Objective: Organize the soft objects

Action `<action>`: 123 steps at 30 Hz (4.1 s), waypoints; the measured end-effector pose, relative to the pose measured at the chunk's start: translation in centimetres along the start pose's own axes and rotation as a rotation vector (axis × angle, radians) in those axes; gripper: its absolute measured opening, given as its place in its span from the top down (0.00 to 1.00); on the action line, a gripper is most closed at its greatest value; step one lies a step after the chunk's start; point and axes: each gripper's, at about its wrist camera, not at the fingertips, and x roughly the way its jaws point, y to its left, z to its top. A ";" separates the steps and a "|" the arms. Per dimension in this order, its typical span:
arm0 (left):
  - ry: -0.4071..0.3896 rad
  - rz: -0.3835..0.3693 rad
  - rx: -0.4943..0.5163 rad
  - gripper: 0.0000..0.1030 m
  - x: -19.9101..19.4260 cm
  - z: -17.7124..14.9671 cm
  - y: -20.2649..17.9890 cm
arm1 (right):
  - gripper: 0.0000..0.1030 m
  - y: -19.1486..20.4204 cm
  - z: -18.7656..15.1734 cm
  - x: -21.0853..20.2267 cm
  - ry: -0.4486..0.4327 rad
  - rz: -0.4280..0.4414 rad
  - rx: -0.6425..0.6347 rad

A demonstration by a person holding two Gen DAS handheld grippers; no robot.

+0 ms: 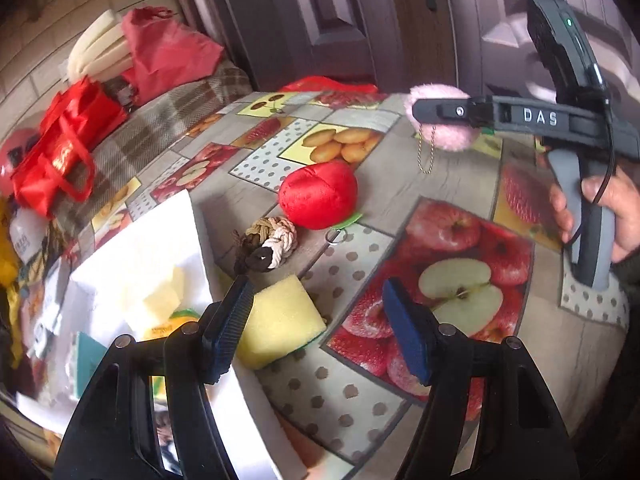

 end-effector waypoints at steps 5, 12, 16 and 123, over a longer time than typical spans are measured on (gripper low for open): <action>0.235 -0.067 0.201 0.34 3.7 1.0 0.4 | 0.33 -0.8 -0.1 0.6 0.038 0.026 0.054; 0.345 -0.051 0.286 0.34 6.1 0.4 0.7 | 0.33 -0.9 -0.2 0.9 0.067 0.050 0.070; 0.361 -0.038 0.292 0.34 6.5 0.6 1.3 | 0.33 -0.9 -0.3 1.1 0.078 0.059 0.074; -0.314 0.544 -0.853 0.00 -5.7 -13.1 15.7 | 0.00 22.4 -2.9 11.0 -0.001 0.090 -0.514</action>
